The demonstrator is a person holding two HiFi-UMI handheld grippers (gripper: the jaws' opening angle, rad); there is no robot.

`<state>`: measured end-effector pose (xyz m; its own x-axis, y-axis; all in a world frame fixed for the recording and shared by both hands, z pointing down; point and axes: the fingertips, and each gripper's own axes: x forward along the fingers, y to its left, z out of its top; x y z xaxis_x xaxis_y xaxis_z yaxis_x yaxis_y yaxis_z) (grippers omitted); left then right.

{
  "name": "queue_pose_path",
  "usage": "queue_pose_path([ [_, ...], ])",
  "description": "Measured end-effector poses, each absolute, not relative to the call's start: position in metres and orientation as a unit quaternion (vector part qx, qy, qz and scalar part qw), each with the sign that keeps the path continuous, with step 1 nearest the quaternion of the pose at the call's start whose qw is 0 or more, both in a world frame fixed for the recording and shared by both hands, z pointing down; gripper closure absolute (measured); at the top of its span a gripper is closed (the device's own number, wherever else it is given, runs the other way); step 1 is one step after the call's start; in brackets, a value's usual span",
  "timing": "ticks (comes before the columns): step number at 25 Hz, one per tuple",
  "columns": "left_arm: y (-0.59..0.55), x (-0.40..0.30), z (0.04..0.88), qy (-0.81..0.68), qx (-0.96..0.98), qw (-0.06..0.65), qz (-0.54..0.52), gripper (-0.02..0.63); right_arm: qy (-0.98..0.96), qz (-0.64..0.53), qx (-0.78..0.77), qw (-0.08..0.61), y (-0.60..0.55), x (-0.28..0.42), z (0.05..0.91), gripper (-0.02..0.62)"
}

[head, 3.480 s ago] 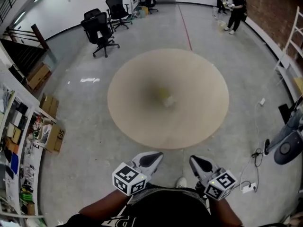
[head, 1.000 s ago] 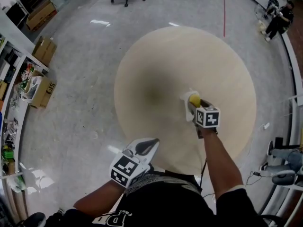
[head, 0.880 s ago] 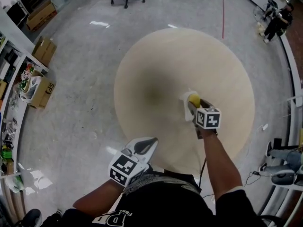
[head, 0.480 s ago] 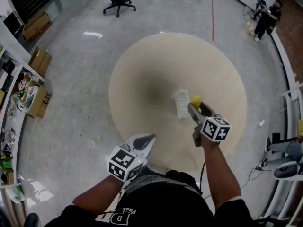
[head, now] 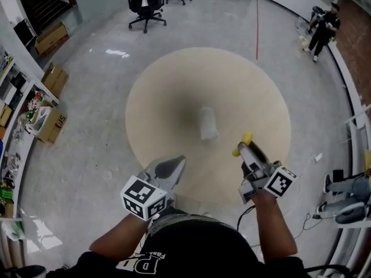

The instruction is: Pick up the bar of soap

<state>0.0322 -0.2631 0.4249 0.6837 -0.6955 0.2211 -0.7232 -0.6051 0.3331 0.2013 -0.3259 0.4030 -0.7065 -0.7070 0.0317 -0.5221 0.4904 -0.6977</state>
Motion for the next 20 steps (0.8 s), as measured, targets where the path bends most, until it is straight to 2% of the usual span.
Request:
queue_pose_path([
  [7, -0.201, 0.089, 0.410, -0.437, 0.878, 0.194, 0.023, 0.600, 0.858, -0.382, -0.296, 0.176, -0.246, 0.256, 0.385, 0.333],
  [20, -0.118, 0.145, 0.420, -0.486, 0.851, 0.192, 0.042, 0.600, 0.870, -0.402, -0.227, 0.171, -0.152, 0.306, 0.398, 0.333],
])
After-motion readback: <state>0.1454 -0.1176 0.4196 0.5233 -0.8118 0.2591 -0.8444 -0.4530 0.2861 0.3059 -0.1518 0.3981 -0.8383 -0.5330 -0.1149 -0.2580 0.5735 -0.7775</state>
